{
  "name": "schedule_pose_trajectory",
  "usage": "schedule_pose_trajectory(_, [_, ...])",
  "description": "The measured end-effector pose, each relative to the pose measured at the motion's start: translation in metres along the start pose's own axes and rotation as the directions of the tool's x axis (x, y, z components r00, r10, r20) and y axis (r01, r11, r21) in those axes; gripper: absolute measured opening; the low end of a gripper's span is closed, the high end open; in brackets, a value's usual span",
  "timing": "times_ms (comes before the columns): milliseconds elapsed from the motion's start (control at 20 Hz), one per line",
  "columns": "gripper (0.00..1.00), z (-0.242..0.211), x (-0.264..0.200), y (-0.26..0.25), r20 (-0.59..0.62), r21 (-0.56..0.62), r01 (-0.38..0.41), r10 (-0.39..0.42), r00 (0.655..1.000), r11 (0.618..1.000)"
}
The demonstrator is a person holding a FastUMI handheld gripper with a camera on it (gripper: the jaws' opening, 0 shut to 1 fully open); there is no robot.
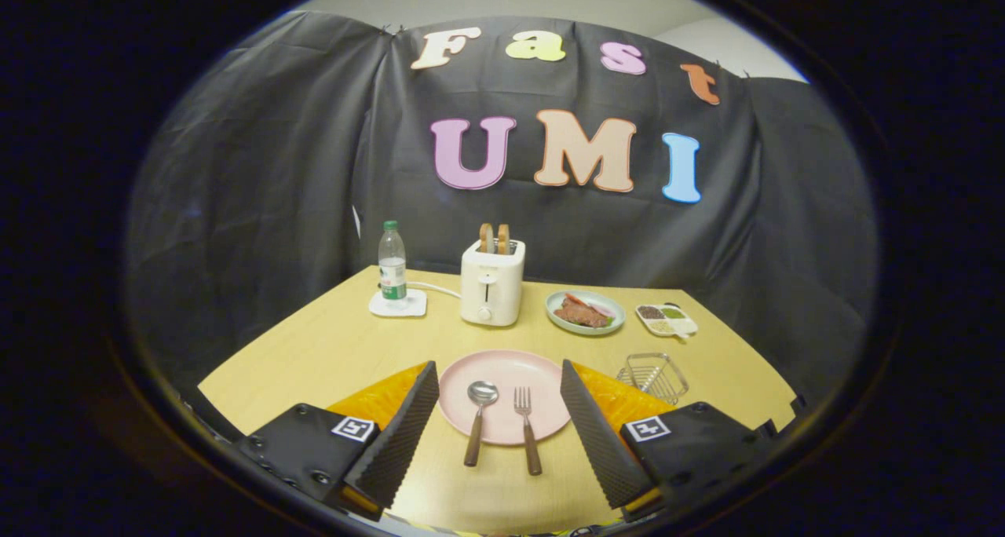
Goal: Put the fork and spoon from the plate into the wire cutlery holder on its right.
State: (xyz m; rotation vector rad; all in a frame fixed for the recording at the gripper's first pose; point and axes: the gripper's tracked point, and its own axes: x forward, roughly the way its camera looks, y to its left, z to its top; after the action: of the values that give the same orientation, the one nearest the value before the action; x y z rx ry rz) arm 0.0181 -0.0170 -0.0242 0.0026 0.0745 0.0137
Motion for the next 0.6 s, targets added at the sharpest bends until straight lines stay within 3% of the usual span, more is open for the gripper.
schedule_pose_trajectory(600, [0.99,-0.072,0.022,-0.022,-0.124,0.015,-0.013,0.014,0.992,1.0])
